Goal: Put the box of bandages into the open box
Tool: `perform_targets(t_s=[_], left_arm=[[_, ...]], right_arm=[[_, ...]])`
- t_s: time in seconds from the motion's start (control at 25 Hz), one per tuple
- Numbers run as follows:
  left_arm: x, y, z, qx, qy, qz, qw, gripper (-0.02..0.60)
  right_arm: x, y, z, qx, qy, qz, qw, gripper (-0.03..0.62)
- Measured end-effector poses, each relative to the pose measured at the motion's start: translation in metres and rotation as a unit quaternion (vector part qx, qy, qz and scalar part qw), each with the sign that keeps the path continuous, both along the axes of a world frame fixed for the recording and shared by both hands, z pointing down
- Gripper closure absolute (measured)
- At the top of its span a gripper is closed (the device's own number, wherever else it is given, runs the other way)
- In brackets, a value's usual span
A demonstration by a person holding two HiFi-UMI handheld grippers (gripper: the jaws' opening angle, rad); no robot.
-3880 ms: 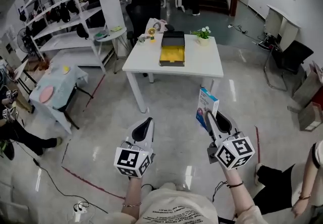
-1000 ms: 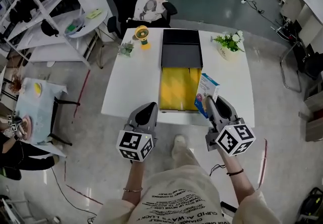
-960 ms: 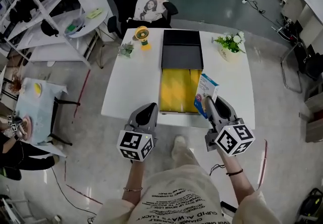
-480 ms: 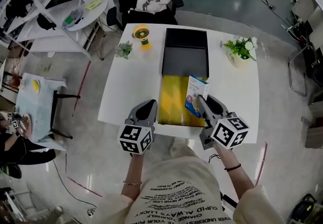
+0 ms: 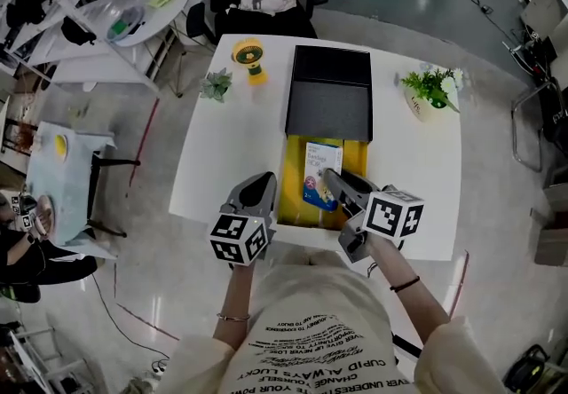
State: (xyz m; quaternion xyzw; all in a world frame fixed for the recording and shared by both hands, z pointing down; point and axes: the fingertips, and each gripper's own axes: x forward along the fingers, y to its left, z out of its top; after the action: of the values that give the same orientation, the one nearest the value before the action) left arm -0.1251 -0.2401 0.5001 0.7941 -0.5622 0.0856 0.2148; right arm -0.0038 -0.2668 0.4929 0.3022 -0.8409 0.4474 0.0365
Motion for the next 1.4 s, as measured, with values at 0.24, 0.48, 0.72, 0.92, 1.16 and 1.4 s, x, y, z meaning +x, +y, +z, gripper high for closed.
perform_targets(t_s=[0.24, 0.48, 0.72, 0.92, 1.16, 1.4], left_arm=[[0.002, -0.001, 0.006, -0.013, 0.004, 0.007, 0.9999, 0.558], [0.006, -0.002, 0.013, -0.027, 0.009, 0.032, 0.9991, 0.558], [0.014, -0.004, 0.019, -0.043, 0.015, 0.069, 0.9966, 0.558], [0.019, -0.007, 0.019, -0.05, 0.025, 0.089, 0.9945, 0.558], [0.025, -0.009, 0.021, -0.057, 0.03, 0.103, 0.9926, 0.558], [0.027, -0.009, 0.023, -0.059, 0.031, 0.108, 0.9919, 0.558]], right_arm=[[-0.005, -0.004, 0.017, -0.072, -0.019, 0.0, 0.997, 0.502], [-0.006, -0.008, 0.029, -0.123, -0.03, 0.015, 0.992, 0.502], [-0.01, -0.009, 0.038, -0.158, -0.02, 0.011, 0.987, 0.502], [-0.011, -0.01, 0.042, -0.175, -0.017, 0.009, 0.984, 0.502], [-0.013, -0.009, 0.048, -0.19, 0.003, -0.002, 0.982, 0.502], [-0.012, -0.009, 0.054, -0.196, 0.027, 0.001, 0.98, 0.502]])
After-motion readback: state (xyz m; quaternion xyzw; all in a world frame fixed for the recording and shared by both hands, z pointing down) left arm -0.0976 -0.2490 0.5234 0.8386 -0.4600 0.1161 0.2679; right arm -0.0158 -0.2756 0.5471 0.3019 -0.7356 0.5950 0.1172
